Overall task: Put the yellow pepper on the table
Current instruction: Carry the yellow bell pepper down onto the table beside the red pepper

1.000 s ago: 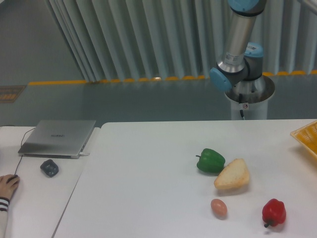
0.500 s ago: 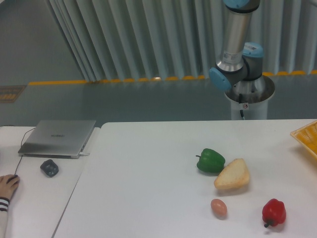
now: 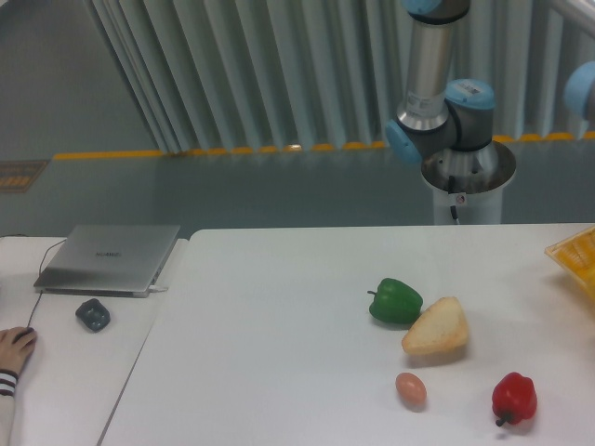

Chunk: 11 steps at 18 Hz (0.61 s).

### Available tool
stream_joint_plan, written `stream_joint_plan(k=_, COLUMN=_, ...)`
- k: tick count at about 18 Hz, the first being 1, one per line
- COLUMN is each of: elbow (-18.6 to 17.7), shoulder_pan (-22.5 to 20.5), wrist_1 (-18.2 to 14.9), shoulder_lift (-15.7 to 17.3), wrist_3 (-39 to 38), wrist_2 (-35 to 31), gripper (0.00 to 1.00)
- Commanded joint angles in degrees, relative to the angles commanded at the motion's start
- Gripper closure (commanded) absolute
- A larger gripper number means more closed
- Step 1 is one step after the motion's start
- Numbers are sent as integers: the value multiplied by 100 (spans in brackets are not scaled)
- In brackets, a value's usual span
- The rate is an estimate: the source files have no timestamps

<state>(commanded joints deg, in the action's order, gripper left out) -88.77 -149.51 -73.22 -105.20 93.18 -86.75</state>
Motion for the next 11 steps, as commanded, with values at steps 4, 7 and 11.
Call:
stream_joint_plan(k=4, elbow=-26, shoulder_pan=457, wrist_1=316, shoulder_lift=-298, wrist_3=-633, wrist_2=-245, gripper=58)
stream_joint_plan(k=7, elbow=-44, shoulder_pan=906, wrist_1=571, shoulder_lift=-571, wrist_3=-1239, wrist_2=-746, gripper=58)
stream_joint_plan(k=11, elbow=-44, shoulder_pan=1021, wrist_1=589, shoulder_lift=-695, wrist_3=-1320, wrist_2=-782, gripper=53)
